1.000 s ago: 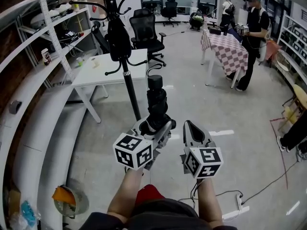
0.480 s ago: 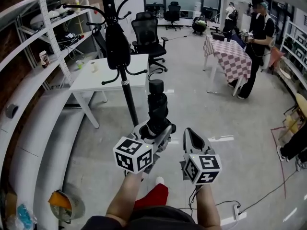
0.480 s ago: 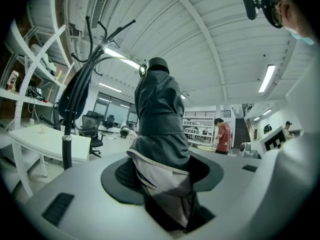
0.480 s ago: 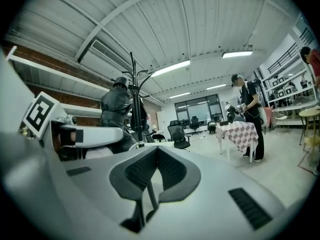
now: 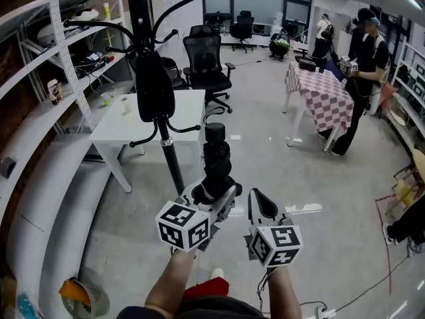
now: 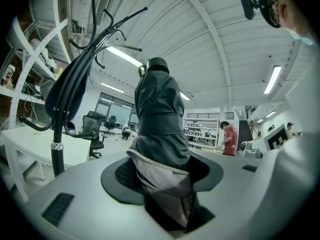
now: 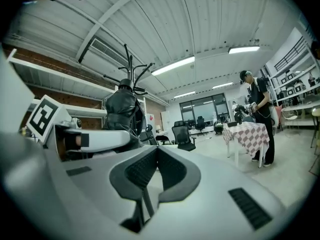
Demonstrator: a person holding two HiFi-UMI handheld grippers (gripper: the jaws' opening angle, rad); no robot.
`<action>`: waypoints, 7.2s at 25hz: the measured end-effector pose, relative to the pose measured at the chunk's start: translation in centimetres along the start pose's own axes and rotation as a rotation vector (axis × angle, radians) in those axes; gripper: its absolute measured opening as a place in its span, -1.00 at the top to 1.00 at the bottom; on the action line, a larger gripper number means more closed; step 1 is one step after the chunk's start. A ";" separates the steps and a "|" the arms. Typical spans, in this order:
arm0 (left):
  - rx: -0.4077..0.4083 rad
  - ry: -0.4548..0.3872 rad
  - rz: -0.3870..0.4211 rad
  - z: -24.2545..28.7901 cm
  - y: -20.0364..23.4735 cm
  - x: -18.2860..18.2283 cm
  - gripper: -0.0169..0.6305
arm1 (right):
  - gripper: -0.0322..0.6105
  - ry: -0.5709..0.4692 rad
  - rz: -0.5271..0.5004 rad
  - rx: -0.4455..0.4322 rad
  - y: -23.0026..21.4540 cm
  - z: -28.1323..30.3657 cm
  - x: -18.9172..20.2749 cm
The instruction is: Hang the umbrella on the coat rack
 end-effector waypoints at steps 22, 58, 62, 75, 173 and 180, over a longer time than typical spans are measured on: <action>-0.053 -0.009 0.067 9.9 9.0 -4.7 0.24 | 0.85 -0.025 0.043 -0.051 -5.5 14.9 -1.3; -0.800 -0.198 0.200 19.8 21.2 -16.4 0.24 | 0.85 -0.053 -0.014 -0.780 -10.1 39.7 -6.9; -0.881 -0.192 0.230 19.3 21.5 -17.6 0.24 | 0.85 -0.063 0.007 -0.835 -9.8 40.4 -7.3; -1.027 -0.155 0.267 19.2 24.4 -21.1 0.24 | 0.85 -0.041 0.081 -0.907 -9.5 43.1 -6.6; -1.123 -0.045 0.166 15.3 25.5 -18.6 0.24 | 0.85 -0.268 -0.315 -1.177 4.6 49.5 -30.4; -1.104 -0.044 0.137 15.6 25.4 -16.8 0.24 | 0.85 -0.223 -0.255 -1.162 2.6 49.4 -27.1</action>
Point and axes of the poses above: the fingertips, and each gripper's own axes: z forward along the fingers, y to its left, x out of its underside, the point moved 4 cm from there along -z, backward along the fingers, and after that the axes turned 5 degrees about -z, right-handed, at the moved point
